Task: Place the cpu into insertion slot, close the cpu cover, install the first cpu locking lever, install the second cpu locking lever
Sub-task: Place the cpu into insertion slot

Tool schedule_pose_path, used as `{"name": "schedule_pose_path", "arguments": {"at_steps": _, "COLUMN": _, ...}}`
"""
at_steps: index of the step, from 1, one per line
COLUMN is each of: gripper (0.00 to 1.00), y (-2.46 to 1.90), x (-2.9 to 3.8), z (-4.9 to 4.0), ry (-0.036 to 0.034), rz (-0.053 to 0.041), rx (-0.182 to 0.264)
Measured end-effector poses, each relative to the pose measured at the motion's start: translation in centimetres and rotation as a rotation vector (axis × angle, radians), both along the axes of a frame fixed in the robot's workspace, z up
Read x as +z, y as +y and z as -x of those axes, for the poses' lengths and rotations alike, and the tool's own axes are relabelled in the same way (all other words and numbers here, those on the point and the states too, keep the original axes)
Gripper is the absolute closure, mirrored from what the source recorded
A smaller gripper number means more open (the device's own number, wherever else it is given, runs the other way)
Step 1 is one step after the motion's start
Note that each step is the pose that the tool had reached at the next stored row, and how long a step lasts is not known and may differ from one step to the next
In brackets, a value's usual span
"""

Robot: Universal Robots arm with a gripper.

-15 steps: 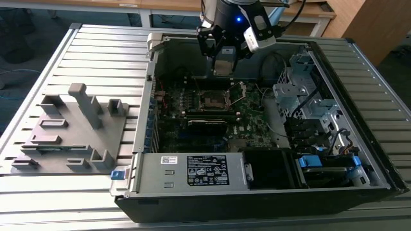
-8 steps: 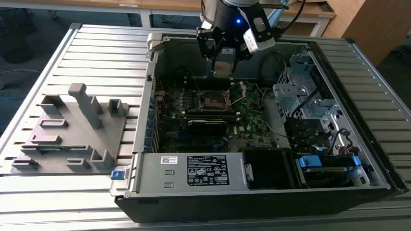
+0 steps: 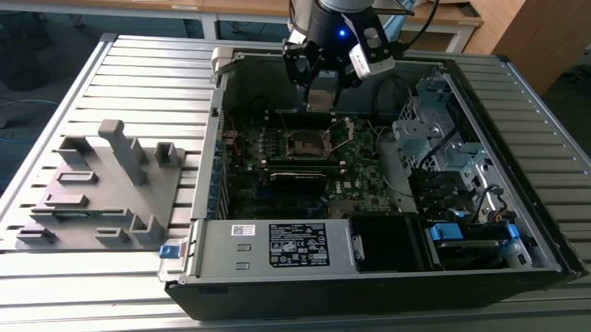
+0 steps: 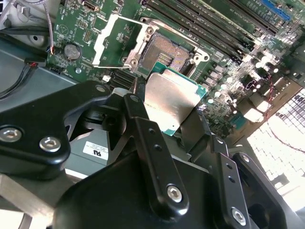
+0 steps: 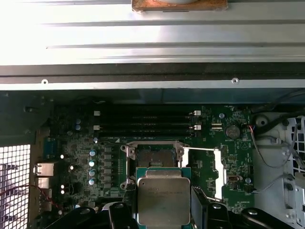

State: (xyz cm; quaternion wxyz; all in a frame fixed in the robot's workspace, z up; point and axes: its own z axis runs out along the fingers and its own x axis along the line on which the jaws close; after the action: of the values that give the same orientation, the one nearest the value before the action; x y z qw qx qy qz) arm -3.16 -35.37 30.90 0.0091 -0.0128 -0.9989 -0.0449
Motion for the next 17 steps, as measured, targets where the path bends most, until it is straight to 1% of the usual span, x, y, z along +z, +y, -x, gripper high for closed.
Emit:
{"name": "schedule_pose_path", "arguments": {"at_steps": 8, "gripper": 0.46, "y": 0.00, "x": -0.47, "z": 0.00, "ry": 0.0000, "rz": 0.0001, "rx": 0.000}}
{"name": "schedule_pose_path", "arguments": {"at_steps": 13, "gripper": 0.46, "y": 0.00, "x": -0.50, "z": 0.00, "ry": 0.0000, "rz": 0.0001, "rx": 0.000}}
{"name": "schedule_pose_path", "arguments": {"at_steps": 17, "gripper": 0.46, "y": 0.00, "x": -0.69, "z": 0.00, "ry": -0.0001, "rz": 0.0001, "rx": 0.000}}
